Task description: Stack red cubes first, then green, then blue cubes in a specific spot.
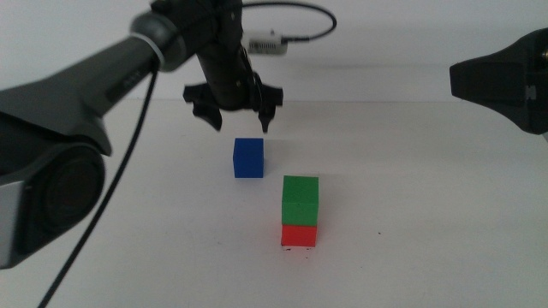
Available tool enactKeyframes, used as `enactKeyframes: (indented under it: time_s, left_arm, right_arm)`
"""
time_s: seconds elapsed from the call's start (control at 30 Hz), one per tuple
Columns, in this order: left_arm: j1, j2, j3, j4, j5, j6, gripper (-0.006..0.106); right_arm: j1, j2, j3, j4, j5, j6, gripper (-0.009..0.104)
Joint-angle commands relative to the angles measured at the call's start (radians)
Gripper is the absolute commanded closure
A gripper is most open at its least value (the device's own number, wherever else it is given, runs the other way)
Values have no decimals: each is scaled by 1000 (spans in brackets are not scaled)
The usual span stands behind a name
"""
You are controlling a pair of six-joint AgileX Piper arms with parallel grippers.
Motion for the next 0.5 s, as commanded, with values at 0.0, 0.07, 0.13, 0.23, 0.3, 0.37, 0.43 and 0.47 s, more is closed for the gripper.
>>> enactKeyframes:
  time_s: [0.0, 0.07, 0.13, 0.23, 0.3, 0.37, 0.43, 0.47]
  left_arm:
    - [-3, 27, -10, -23, 3, -1, 8]
    - [-3, 53, -10, -30, 3, -9, 8]
    - [-3, 74, -10, -35, 3, -11, 8]
    - [-3, 98, -8, -42, 3, -11, 9]
    - [-3, 109, -8, -46, 3, -11, 13]
    - [-3, 120, -5, -52, -1, -11, 21]
    - [-3, 131, -5, -58, -8, -11, 34]
    - [-2, 133, -5, -61, -5, -8, 43]
  right_arm:
    - [-6, -2, 4, -10, -10, -4, 2]
    - [-6, -2, 4, -10, -10, -4, 2]
    - [-6, -2, 4, -10, -10, -4, 2]
    - [-6, -2, 4, -10, -10, -4, 2]
    - [-6, -2, 4, -10, -10, -4, 2]
    - [-6, -2, 4, -10, -10, -4, 2]
    - [-6, -2, 4, -10, -10, -4, 2]
    - [-6, -2, 4, -10, -10, -4, 2]
